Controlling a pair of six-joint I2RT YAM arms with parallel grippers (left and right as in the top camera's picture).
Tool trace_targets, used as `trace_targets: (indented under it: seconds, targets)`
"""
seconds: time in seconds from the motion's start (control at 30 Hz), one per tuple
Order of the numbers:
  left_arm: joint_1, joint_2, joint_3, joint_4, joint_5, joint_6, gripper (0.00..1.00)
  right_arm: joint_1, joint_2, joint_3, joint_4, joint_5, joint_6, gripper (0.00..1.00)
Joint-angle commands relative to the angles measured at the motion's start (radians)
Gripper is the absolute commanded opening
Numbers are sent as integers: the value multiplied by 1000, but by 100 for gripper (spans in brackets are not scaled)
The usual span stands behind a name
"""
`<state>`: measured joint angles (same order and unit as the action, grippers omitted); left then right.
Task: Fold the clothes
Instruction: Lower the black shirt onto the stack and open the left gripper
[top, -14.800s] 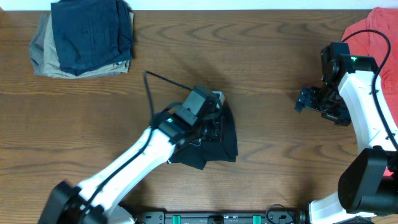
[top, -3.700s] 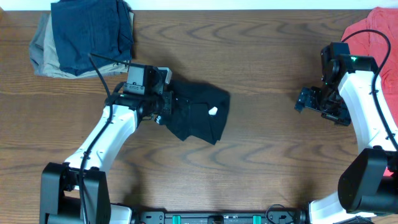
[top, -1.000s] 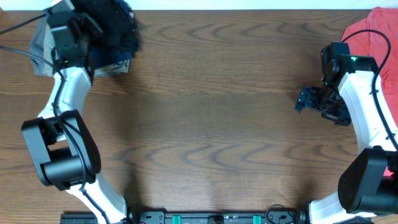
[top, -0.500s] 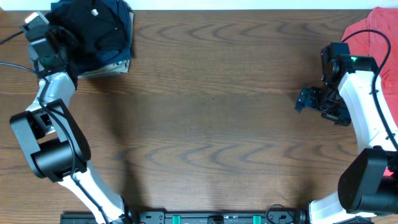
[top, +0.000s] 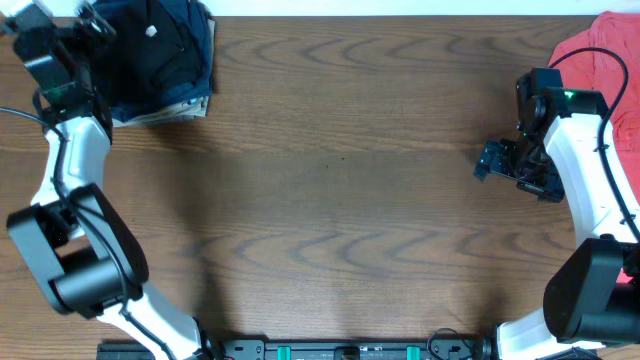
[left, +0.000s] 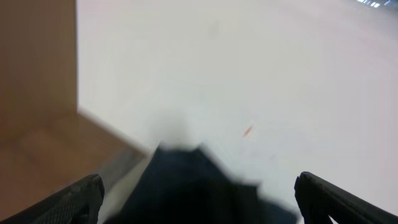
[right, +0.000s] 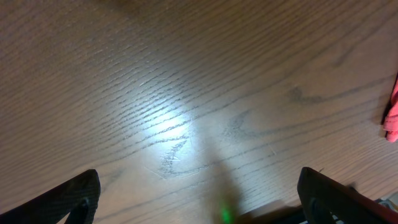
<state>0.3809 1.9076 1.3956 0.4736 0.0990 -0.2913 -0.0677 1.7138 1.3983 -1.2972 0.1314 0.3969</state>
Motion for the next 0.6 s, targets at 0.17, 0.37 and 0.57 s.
trace_targets:
  seconds: [0.17,0.37,0.57]
  targets:
    - [-67,82,28,37,9,29,98,9,5,13,0,10,-9,99]
    - [-76,254,28,21,9,48,98,9,5,13,0,11,-9,99]
    - [-65,307,28,-24,10,89,98,9,5,13,0,10,-9,99]
